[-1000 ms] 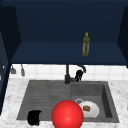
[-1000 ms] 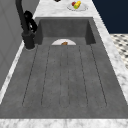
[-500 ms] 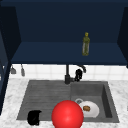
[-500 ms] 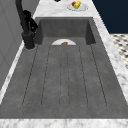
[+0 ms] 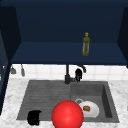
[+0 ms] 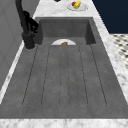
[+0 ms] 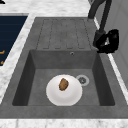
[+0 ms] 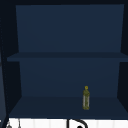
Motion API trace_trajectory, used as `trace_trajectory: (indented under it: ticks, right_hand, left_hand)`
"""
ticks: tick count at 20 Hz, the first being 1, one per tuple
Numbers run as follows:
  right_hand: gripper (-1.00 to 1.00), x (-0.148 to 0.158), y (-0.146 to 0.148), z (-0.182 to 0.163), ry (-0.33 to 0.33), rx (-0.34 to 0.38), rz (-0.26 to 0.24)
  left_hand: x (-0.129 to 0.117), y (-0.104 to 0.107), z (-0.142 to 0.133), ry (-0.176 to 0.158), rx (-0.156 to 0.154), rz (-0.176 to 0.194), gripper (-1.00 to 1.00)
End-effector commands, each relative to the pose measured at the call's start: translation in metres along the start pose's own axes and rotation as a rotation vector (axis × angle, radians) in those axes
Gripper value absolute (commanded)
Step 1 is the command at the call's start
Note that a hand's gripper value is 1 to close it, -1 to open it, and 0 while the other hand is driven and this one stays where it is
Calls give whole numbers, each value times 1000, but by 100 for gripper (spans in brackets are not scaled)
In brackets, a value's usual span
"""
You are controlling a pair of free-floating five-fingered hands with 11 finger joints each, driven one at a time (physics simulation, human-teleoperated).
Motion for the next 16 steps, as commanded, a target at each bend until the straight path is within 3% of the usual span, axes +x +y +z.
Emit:
trace_trajectory:
  ticks: [1,8,16]
  right_hand:
    - [100,18,-27,0,-15,-23,-3]
    - [100,34,-30,-8,136,24,66]
    - [100,51,-24,-6,428,-33,123]
  left_hand:
    - [0,0,0,0,0,0,0]
    - [0,0,0,0,0,0,0]
    - [0,0,0,0,0,0,0]
